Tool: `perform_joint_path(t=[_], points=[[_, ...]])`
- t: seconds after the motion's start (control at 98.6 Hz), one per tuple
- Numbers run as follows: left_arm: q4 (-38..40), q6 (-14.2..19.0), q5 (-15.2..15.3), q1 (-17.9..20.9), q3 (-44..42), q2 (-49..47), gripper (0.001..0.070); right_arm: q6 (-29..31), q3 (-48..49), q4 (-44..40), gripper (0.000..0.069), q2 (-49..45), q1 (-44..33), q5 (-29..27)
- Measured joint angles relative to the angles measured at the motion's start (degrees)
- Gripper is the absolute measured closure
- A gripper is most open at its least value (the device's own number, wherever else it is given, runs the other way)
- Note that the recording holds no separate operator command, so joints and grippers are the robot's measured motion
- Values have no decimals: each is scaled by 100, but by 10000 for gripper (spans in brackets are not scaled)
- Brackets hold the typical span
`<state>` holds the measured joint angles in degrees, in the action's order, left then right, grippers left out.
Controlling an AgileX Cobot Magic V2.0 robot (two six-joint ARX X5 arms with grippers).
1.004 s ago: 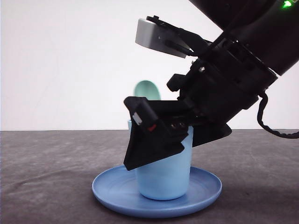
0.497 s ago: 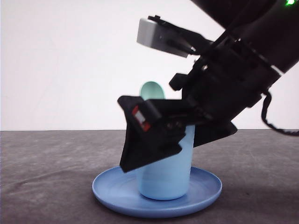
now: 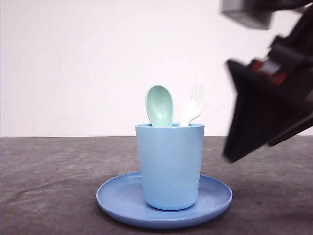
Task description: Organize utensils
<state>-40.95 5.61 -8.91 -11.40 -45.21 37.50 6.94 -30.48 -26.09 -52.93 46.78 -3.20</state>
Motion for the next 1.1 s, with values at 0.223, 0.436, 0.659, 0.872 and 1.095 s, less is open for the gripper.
perform_joint_path(t=[0.223,0.436,0.659,0.872,1.095], points=[[-2,0,0,0,0,0,474,369,-37,-310,11,737,-1248,260],[-2,0,0,0,-2,0,474,407,-439,-1034,11,791,-2413,514],[-2,0,0,0,0,0,474,356,-544,-1261,11,800,-3051,514],[-2,0,0,0,-2,0,474,339,-544,-1248,11,800,-3071,516],[-2,0,0,0,-2,0,474,339,-544,-1296,450,800,-3071,492]])
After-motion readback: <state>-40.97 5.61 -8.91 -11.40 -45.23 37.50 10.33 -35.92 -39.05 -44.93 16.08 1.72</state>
